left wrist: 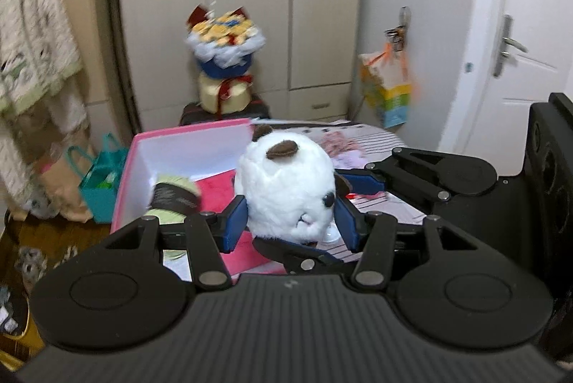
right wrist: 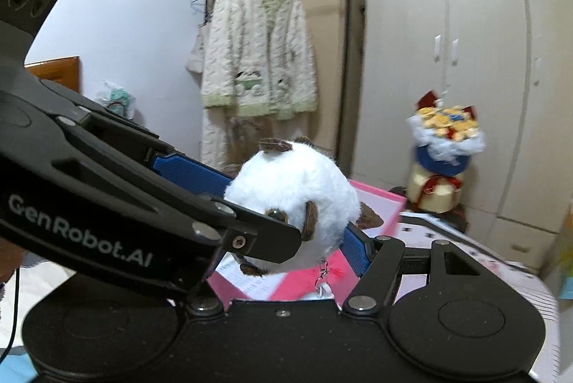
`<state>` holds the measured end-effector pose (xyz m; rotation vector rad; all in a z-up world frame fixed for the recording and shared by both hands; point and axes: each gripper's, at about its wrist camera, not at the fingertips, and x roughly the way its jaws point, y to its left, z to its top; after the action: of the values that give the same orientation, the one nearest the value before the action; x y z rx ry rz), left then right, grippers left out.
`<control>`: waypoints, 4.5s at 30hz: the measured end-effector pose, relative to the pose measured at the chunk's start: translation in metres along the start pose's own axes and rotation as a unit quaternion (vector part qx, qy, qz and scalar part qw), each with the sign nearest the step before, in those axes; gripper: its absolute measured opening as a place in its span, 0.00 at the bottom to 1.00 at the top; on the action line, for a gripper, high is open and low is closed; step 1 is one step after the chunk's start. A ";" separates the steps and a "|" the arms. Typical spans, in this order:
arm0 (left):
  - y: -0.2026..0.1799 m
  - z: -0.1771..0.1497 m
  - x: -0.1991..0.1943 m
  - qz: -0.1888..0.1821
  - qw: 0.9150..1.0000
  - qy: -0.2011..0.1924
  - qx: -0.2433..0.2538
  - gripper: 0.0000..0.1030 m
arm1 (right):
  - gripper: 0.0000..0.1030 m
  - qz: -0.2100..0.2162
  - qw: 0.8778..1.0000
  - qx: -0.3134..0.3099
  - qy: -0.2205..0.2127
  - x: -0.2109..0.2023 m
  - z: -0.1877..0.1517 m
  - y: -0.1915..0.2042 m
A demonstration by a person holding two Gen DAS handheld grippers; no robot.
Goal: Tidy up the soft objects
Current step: 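Carry the panda plush with the left gripper over the pink box, then lower the panda into the box and open the left gripper, then move the left gripper to the Colgate toothpaste while the right gripper approaches the wipes packet, then grasp the toothpaste tube with the left gripper while the right gripper grasps the white wipes packet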
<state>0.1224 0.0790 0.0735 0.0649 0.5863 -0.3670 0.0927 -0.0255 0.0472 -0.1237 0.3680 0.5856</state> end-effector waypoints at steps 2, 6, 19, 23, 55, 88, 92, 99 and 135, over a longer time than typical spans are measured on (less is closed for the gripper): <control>0.017 0.004 0.008 0.004 1.000 0.015 -0.016 0.49 | 0.69 0.018 1.000 0.007 0.012 0.018 0.005 -0.001; 0.049 0.006 0.031 0.008 0.998 0.045 -0.046 0.49 | 0.69 0.054 0.997 0.020 0.049 0.055 0.009 -0.008; 0.113 -0.019 0.082 -0.004 0.979 0.138 -0.148 0.49 | 0.69 0.118 0.974 0.052 0.187 0.135 -0.001 -0.009; 0.121 -0.021 0.086 0.001 0.977 0.143 -0.157 0.49 | 0.69 0.125 0.969 0.042 0.209 0.151 0.000 -0.005; 0.009 -0.001 -0.017 -0.023 0.999 0.021 -0.015 0.60 | 0.72 0.049 0.989 0.078 0.119 -0.052 0.006 -0.111; -0.115 -0.019 0.166 -0.084 0.994 0.062 0.014 0.59 | 0.72 -0.058 0.989 0.078 0.113 -0.045 -0.147 -0.262; -0.120 -0.028 0.187 -0.076 0.995 0.058 0.016 0.58 | 0.72 -0.053 0.988 0.070 0.126 -0.026 -0.157 -0.273; -0.119 -0.039 0.229 -0.035 0.997 0.063 0.018 0.57 | 0.78 -0.057 0.987 0.046 0.141 0.000 -0.169 -0.286; -0.137 -0.059 0.267 0.048 0.997 0.063 0.008 0.26 | 0.44 -0.186 0.963 0.146 0.127 0.014 -0.180 -0.244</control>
<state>0.2478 -0.1247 -0.1170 0.1319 0.7025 -0.2750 0.1857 -0.2596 -0.1222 0.0179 0.6600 0.1386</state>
